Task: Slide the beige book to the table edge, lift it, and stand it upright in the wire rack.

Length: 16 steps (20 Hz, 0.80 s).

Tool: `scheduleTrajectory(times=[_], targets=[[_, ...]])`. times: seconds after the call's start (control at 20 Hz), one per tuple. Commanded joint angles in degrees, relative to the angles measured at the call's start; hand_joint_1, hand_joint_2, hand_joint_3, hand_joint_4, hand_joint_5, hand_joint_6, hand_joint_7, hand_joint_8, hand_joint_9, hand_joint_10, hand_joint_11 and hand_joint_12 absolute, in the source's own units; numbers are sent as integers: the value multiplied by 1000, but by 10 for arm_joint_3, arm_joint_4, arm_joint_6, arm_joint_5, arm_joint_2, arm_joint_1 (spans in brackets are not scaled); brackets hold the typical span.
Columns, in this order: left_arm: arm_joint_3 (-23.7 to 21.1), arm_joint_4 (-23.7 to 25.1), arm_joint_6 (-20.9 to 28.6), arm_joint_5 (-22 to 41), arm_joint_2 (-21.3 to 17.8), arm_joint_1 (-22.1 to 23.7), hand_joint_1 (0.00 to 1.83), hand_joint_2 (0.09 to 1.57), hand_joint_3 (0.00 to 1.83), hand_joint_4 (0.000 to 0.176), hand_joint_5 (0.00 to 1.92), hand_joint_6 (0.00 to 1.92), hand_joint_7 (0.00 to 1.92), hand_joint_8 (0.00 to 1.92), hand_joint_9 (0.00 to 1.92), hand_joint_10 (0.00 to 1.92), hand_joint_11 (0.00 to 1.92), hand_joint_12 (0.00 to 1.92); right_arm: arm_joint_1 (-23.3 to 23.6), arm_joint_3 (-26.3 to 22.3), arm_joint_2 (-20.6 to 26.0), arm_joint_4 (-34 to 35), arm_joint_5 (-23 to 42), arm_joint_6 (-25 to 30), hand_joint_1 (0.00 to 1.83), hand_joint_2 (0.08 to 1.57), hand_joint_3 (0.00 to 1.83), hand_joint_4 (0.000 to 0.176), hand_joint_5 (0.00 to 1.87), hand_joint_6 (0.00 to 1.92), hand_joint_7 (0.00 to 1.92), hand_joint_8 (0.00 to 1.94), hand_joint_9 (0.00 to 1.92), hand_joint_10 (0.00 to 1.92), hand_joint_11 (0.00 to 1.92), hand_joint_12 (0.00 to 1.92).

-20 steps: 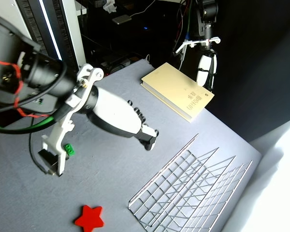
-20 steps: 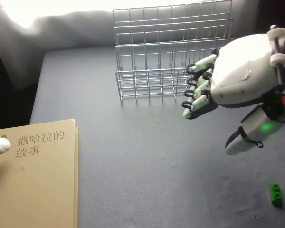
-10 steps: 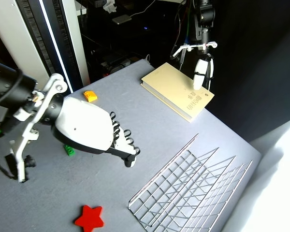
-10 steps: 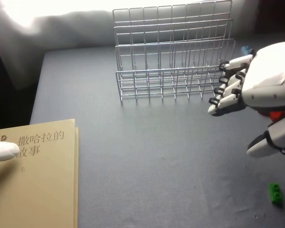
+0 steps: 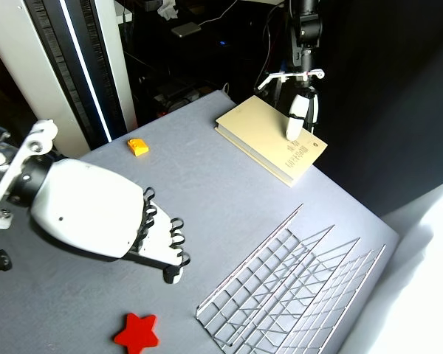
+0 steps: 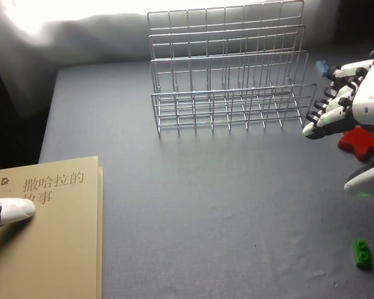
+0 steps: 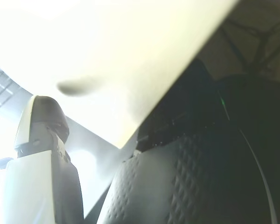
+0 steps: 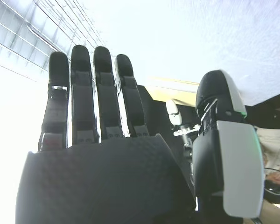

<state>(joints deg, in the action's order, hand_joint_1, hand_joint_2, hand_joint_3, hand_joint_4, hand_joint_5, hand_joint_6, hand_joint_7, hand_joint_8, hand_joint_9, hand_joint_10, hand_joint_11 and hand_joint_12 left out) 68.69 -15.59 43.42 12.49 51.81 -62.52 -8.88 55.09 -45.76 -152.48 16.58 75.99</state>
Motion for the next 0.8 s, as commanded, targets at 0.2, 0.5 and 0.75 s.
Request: scheduleTrajectory(times=[0.2, 0.5, 0.75], targets=[[1, -3, 1, 39, 0, -4, 745, 1054, 3, 0, 129, 3, 126, 0, 120, 0, 0, 369, -4, -2, 13, 6, -84, 42, 269, 1108, 0, 0, 365, 4, 390, 4, 406, 6, 19, 970], [2, -3, 1, 39, -1, -5, 822, 1033, 0, 0, 202, 3, 189, 3, 175, 5, 0, 500, -12, -2, 25, 6, -100, 85, 264, 1115, 2, 0, 330, 0, 360, 0, 369, 0, 0, 925], [5, -3, 1, 45, -4, -5, 898, 1034, 0, 0, 292, 14, 280, 13, 279, 20, 0, 731, -15, -9, 31, 6, -123, 94, 255, 1112, 0, 0, 356, 11, 393, 14, 396, 14, 19, 942]])
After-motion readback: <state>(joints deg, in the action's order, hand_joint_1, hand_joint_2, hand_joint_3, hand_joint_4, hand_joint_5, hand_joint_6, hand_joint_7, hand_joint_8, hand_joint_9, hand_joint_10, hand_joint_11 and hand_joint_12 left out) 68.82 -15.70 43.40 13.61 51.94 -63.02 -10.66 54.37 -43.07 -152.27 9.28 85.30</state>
